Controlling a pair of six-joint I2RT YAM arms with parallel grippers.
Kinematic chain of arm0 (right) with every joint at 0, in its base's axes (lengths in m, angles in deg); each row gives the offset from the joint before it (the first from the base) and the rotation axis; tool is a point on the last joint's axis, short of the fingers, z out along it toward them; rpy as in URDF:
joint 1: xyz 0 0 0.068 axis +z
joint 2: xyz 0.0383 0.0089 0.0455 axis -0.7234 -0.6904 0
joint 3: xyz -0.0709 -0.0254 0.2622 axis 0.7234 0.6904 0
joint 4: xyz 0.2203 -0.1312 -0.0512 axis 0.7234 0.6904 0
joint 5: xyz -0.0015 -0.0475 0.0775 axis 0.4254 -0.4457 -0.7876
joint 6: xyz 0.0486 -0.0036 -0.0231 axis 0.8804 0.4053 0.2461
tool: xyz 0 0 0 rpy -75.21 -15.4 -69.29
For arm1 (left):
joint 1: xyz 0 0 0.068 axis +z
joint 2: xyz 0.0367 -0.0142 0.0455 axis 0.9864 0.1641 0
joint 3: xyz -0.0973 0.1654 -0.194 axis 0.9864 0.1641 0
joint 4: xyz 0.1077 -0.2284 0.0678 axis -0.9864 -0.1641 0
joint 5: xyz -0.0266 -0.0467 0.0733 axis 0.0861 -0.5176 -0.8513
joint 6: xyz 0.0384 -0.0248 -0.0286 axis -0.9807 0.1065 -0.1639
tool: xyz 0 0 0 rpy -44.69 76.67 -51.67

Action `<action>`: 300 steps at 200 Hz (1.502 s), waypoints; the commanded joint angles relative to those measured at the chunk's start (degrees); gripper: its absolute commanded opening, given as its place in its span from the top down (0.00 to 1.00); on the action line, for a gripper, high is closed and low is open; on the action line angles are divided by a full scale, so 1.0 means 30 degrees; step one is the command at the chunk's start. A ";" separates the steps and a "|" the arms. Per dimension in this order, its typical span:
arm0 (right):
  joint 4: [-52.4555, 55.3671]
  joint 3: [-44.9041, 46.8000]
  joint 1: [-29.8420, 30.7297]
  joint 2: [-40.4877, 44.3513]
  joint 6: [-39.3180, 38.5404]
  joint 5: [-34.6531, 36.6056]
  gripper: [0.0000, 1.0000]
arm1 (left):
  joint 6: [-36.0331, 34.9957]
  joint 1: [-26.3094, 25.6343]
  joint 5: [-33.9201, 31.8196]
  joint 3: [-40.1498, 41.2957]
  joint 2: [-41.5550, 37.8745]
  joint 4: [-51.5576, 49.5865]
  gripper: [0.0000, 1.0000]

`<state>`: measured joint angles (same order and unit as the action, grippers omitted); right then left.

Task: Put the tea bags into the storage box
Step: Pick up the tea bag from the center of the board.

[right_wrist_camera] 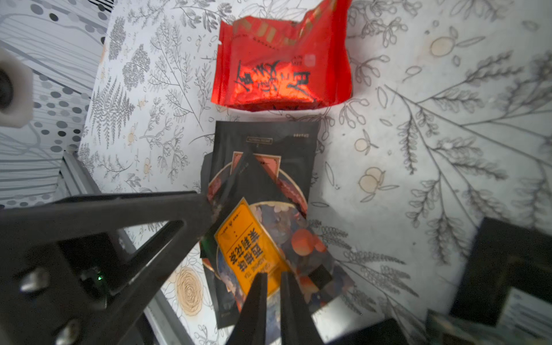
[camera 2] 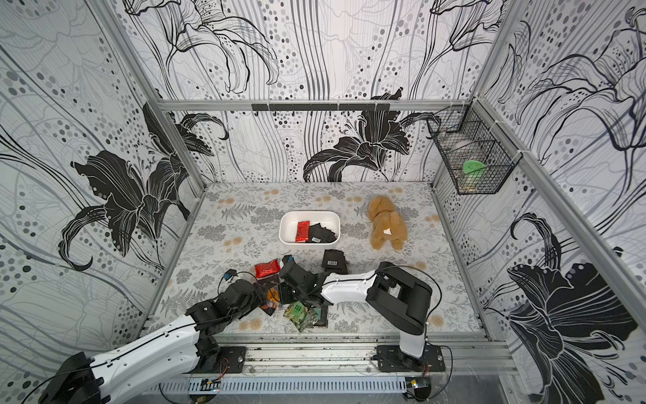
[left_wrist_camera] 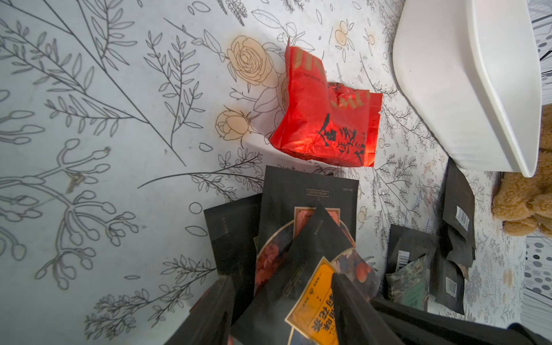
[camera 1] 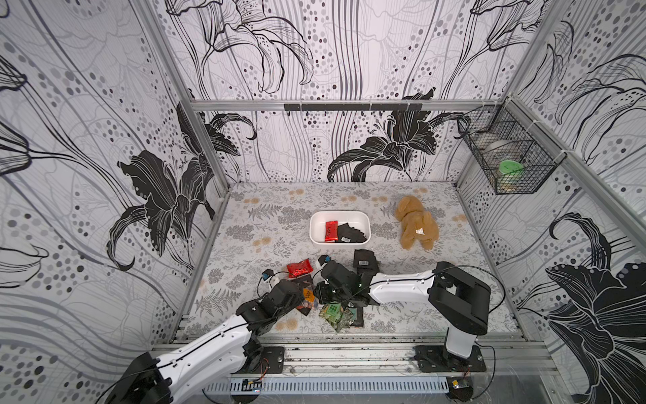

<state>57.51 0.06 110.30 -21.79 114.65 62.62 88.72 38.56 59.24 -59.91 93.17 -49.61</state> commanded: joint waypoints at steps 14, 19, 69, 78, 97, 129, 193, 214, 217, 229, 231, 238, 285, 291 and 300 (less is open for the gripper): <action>0.1535 -0.0871 0.0065 -0.0949 0.0197 0.0961 0.87 | -0.0266 0.0079 0.0383 0.0385 -0.0016 0.0132 0.43; 0.1683 -0.0929 0.0053 -0.1030 0.0198 0.1054 0.87 | -0.0258 0.0060 0.0452 0.0418 -0.0032 0.0240 0.43; 0.2506 -0.1248 0.0061 -0.1361 0.0130 0.1747 0.88 | -0.0258 0.0067 0.1009 0.0457 0.0016 0.0763 0.43; 0.2520 -0.1264 0.0065 -0.1426 0.0097 0.1722 0.88 | -0.0272 0.0081 0.1178 0.0390 -0.0009 0.0838 0.43; 0.2602 -0.1376 0.0060 -0.1544 0.0087 0.1719 0.89 | -0.0451 0.0076 0.1544 0.0044 -0.0197 0.0637 0.44; 0.2628 -0.1451 0.0064 -0.1659 0.0047 0.1747 0.89 | -0.0645 0.0079 0.1374 -0.0686 -0.1190 -0.0327 0.45; 0.2795 -0.1671 0.0065 -0.1762 -0.0006 0.1645 0.90 | -0.1254 0.0078 0.0830 -0.1107 -0.1834 -0.0841 0.45; 0.2802 -0.1702 0.0065 -0.1759 -0.0028 0.1602 0.90 | -0.2063 0.0075 -0.0368 -0.1561 -0.1028 -0.1018 0.44; 0.2800 -0.1702 0.0051 -0.1776 -0.0034 0.1605 0.90 | -0.2201 0.0082 -0.0522 -0.1636 -0.0871 -0.1002 0.45; 0.2864 -0.1810 0.0065 -0.1806 -0.0066 0.1601 0.90 | -0.2667 0.0058 -0.0997 -0.1894 -0.0099 -0.0961 0.45; 0.2868 -0.1795 0.0051 -0.1807 -0.0050 0.1601 0.90 | -0.2728 0.0070 -0.1043 -0.1949 0.0009 -0.0961 0.46; 0.2873 -0.1818 0.0058 -0.1811 -0.0065 0.1586 0.90 | -0.3051 0.0083 -0.1045 -0.2084 0.0421 -0.0805 0.48; 0.2938 -0.1809 0.0047 -0.1754 -0.0092 0.1659 0.91 | -0.4828 0.0086 -0.1359 -0.2757 0.1923 0.0319 0.58; 0.2942 -0.1791 0.0037 -0.1748 -0.0094 0.1674 0.92 | -0.5022 0.0111 -0.1333 -0.2690 0.1961 0.0643 0.57; 0.2938 -0.1748 0.0063 -0.1722 -0.0094 0.1703 0.92 | -0.5209 0.0107 -0.1351 -0.2526 0.2080 0.1146 0.57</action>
<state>64.18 -4.27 110.28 -26.20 114.61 66.90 77.20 38.58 57.12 -66.38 98.88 -50.68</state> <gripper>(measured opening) 0.084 0.426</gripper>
